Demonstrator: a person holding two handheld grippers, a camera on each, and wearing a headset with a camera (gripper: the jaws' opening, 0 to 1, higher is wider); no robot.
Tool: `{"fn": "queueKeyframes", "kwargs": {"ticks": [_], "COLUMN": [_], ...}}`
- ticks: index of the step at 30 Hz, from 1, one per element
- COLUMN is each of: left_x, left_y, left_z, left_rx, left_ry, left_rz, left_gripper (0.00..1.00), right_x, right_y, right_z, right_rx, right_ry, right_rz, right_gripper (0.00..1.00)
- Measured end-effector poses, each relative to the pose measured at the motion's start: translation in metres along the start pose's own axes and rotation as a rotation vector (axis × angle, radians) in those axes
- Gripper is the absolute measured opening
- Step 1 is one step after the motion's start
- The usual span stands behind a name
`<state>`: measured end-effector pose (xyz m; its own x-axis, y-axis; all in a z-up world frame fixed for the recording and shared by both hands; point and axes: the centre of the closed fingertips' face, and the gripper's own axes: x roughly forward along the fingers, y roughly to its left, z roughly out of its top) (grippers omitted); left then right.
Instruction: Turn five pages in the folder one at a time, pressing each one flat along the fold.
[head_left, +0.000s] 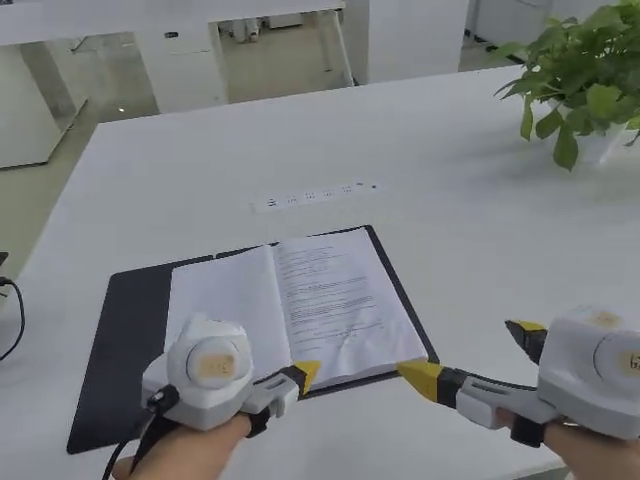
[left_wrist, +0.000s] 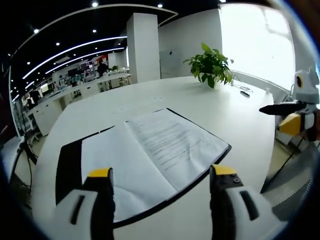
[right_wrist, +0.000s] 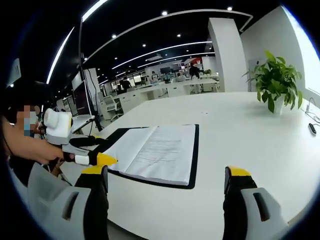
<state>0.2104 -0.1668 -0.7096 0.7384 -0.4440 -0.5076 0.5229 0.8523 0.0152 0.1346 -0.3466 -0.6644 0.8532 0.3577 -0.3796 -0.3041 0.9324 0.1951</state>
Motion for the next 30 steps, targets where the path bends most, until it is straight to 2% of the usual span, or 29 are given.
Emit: {"fn": "queueKeyframes", "kwargs": {"ticks": [7, 10, 14, 16, 21, 28, 30], "left_x": [0.043, 0.059, 0.075, 0.079, 0.089, 0.089, 0.090], "left_y": [-0.027, -0.036, -0.049, -0.052, -0.054, -0.051, -0.045], "left_z": [-0.004, -0.010, -0.018, -0.019, -0.030, -0.031, -0.031], "left_rx": [0.001, -0.010, 0.006, 0.016, 0.021, 0.038, 0.041], "left_ry": [0.025, 0.044, 0.062, 0.064, 0.088, 0.047, 0.043], "left_rz": [-0.048, -0.059, -0.072, -0.073, -0.055, -0.033, -0.020], "left_gripper": [0.66, 0.62, 0.53, 0.49, 0.42, 0.40, 0.31], "right_x": [0.002, 0.001, 0.000, -0.001, -0.002, -0.002, -0.002], "right_y": [0.003, 0.001, 0.002, 0.003, 0.006, 0.000, -0.001], "right_z": [-0.006, -0.007, -0.011, -0.012, -0.016, -0.020, -0.020], "right_rx": [0.006, 0.013, 0.022, 0.019, 0.016, 0.029, 0.034], "right_ry": [0.010, 0.008, 0.015, 0.017, 0.027, 0.039, 0.038], "right_rz": [0.013, 0.013, 0.011, 0.013, 0.023, 0.011, 0.008], "right_gripper": [0.94, 0.93, 0.92, 0.91, 0.90, 0.89, 0.89]}}
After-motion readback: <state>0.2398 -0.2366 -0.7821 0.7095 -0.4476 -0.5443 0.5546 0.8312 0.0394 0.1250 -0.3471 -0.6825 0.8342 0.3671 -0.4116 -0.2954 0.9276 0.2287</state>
